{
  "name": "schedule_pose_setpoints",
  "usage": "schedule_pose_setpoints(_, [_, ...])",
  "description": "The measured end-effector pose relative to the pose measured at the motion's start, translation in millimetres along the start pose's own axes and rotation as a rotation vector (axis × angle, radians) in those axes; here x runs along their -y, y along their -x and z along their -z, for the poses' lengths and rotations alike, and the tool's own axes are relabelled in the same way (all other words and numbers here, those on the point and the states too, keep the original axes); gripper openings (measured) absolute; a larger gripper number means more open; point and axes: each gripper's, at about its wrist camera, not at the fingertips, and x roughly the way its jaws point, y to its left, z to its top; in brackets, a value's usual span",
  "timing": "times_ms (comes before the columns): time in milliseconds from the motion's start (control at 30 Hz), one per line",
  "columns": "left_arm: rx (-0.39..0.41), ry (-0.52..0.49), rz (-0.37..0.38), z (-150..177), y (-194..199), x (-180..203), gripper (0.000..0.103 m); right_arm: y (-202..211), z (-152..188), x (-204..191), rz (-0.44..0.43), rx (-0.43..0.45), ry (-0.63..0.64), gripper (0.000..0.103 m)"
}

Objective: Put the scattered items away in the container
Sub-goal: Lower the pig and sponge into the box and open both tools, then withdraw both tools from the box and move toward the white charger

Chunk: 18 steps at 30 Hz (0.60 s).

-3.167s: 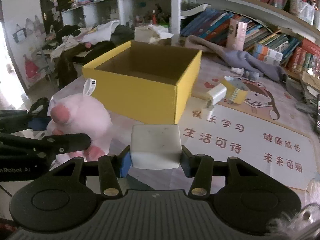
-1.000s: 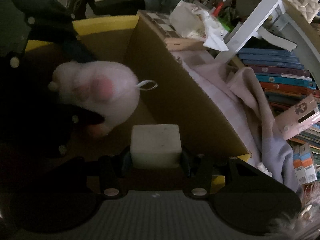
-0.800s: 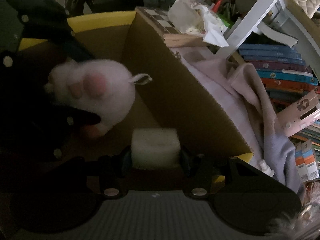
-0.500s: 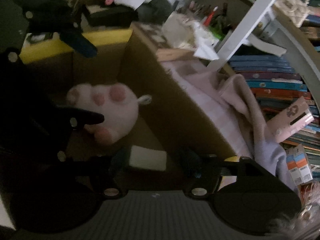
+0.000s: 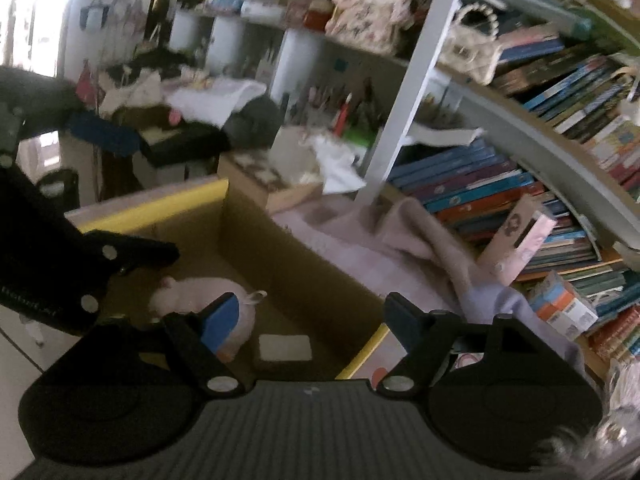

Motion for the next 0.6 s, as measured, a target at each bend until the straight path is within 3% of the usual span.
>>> schedule_pose_setpoints(233, [0.06, 0.069, -0.028, 7.6, 42.6, 3.3, 0.094, 45.5, 6.1, -2.7, 0.023, 0.079, -0.063, 0.08])
schedule_pose_setpoints(600, [0.087, 0.182, -0.044, 31.2, 90.3, 7.3, 0.095, 108.2, 29.3, -6.8, 0.073, 0.167, -0.17, 0.08])
